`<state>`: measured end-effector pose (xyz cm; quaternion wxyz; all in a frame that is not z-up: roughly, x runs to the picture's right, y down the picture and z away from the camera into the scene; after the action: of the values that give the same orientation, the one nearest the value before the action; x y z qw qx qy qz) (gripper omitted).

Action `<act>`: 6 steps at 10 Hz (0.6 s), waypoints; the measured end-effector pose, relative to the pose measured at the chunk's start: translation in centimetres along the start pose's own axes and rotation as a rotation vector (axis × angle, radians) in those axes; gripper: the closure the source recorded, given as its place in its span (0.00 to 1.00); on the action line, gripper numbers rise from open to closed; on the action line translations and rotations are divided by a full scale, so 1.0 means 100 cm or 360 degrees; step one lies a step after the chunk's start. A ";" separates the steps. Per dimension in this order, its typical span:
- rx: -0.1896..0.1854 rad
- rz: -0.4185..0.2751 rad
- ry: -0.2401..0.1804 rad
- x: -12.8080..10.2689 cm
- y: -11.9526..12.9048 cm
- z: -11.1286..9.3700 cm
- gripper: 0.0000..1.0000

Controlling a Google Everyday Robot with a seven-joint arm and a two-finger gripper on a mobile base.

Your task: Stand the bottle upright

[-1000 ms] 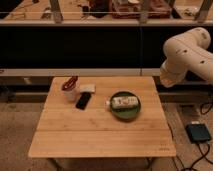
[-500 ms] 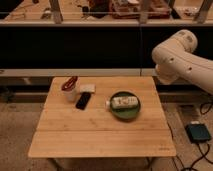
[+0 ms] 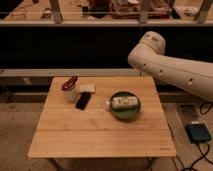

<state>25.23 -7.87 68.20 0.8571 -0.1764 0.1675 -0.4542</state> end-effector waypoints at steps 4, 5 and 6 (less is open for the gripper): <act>0.0092 0.0240 -0.0558 -0.001 0.002 0.034 0.24; 0.0123 0.0291 -0.0705 0.001 0.001 0.041 0.21; 0.0160 0.0350 -0.0887 0.000 0.002 0.050 0.20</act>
<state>27.60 -7.05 72.52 0.9217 -0.2323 -0.0788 -0.3003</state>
